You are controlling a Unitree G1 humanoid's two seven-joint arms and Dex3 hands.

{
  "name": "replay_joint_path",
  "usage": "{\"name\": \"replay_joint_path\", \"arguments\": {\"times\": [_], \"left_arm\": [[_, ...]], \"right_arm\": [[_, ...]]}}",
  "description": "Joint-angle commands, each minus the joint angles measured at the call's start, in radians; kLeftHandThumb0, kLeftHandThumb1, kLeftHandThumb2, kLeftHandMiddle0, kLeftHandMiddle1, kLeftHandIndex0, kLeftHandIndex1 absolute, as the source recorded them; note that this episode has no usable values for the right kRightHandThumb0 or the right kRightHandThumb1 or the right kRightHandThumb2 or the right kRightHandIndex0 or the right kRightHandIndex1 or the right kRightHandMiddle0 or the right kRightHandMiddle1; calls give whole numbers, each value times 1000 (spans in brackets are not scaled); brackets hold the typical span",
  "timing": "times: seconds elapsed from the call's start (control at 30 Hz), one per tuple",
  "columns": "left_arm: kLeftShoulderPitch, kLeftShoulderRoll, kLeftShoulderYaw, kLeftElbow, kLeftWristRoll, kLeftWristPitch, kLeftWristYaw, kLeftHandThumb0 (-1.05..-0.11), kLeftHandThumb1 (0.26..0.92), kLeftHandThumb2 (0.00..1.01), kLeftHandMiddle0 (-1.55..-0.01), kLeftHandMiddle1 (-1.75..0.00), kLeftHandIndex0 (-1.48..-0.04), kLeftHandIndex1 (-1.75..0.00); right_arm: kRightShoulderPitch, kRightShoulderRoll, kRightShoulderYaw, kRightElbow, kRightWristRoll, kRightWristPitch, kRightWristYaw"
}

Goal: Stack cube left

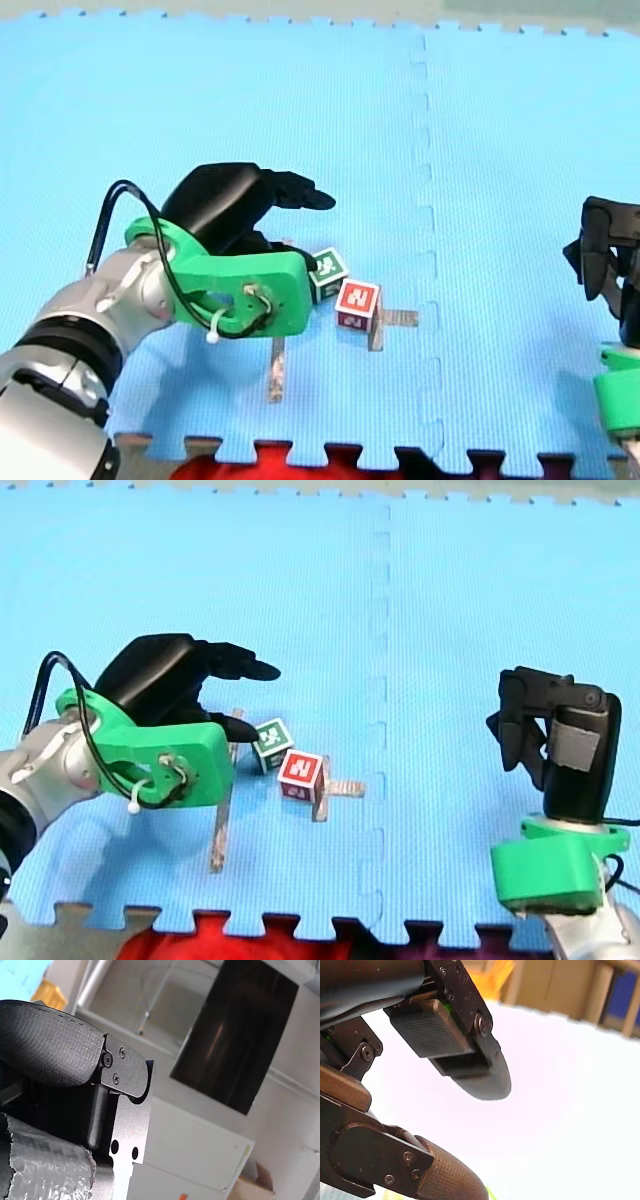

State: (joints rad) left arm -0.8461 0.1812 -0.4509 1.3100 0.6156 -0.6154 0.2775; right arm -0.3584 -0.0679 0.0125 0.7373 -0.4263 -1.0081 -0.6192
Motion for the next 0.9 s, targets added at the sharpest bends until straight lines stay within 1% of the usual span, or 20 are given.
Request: {"name": "replay_joint_path", "arguments": {"times": [0.0, 0.13, 0.23, 0.37, 0.57, 0.77, 0.8, 0.87], "left_arm": [[8, 7, -5, 2, 5, 9, 2, -842, 731, 2, -941, -1746, -694, -17], [13, 2, -13, 4, 14, 30, 18, -850, 735, 3, -950, -1746, -727, -29], [19, -3, -21, 9, 26, 46, 41, -864, 743, 5, -991, -1743, -735, -25], [26, -5, -25, 9, 31, 45, 54, -896, 762, 7, -1038, -1699, -760, -20], [36, -13, -8, 14, 7, 55, 21, -923, 776, 6, -1070, -1668, -778, -14], [36, -13, 0, 13, -10, 77, -58, -959, 790, 7, -1064, -1693, -740, -1], [36, -13, 2, 12, -14, 78, -70, -981, 805, 10, -1040, -1724, -713, -1], [35, -14, 6, 11, -19, 81, -85, -994, 814, 10, -1016, -1740, -701, -2]], "right_arm": [[6, -7, -5, -9, 6, -4, 2], [10, -9, -8, -18, 13, -8, 13], [17, -9, -10, -36, 18, -7, 22], [27, -9, -15, -60, 30, -5, 41], [41, -6, -20, -89, 47, 1, 70], [55, 2, -24, -125, 60, 21, 97], [57, 4, -25, -132, 62, 25, 101], [59, 7, -26, -143, 66, 34, 109]]}}
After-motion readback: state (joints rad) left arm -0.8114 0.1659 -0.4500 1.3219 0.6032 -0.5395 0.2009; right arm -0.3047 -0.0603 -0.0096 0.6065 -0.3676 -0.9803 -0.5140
